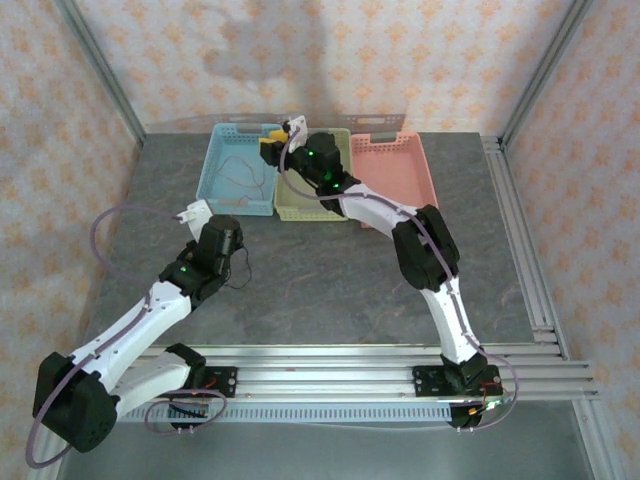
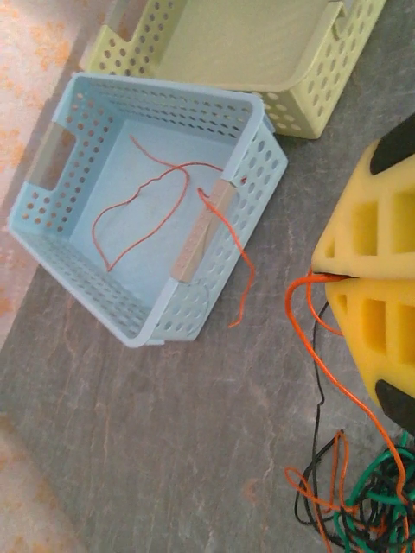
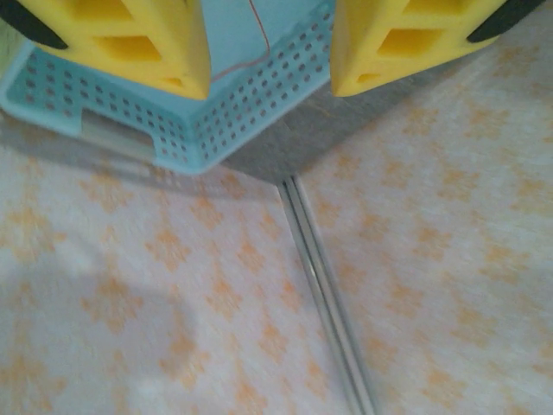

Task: Untangle the cables

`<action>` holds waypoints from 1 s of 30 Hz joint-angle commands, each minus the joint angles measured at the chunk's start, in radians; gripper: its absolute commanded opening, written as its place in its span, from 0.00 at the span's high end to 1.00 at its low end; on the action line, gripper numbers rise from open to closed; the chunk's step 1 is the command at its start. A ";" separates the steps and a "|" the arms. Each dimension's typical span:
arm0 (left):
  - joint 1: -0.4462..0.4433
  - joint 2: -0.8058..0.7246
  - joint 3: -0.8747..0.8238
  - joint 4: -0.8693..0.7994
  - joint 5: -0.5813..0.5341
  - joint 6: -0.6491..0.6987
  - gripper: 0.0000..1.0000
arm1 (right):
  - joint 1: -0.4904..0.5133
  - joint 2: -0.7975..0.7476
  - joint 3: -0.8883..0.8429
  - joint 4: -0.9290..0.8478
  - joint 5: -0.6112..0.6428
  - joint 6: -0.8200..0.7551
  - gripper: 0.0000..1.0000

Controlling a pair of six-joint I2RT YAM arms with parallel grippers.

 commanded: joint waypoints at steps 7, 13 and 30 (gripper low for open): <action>0.007 -0.109 -0.049 -0.034 -0.250 -0.091 1.00 | 0.056 -0.055 -0.191 0.085 -0.020 0.087 0.59; 0.006 -0.087 -0.045 -0.043 -0.267 -0.109 1.00 | 0.130 -0.104 -0.348 0.203 0.128 0.310 0.61; 0.007 -0.077 -0.037 -0.042 -0.260 -0.095 1.00 | 0.285 -0.043 -0.320 0.045 0.414 0.642 0.63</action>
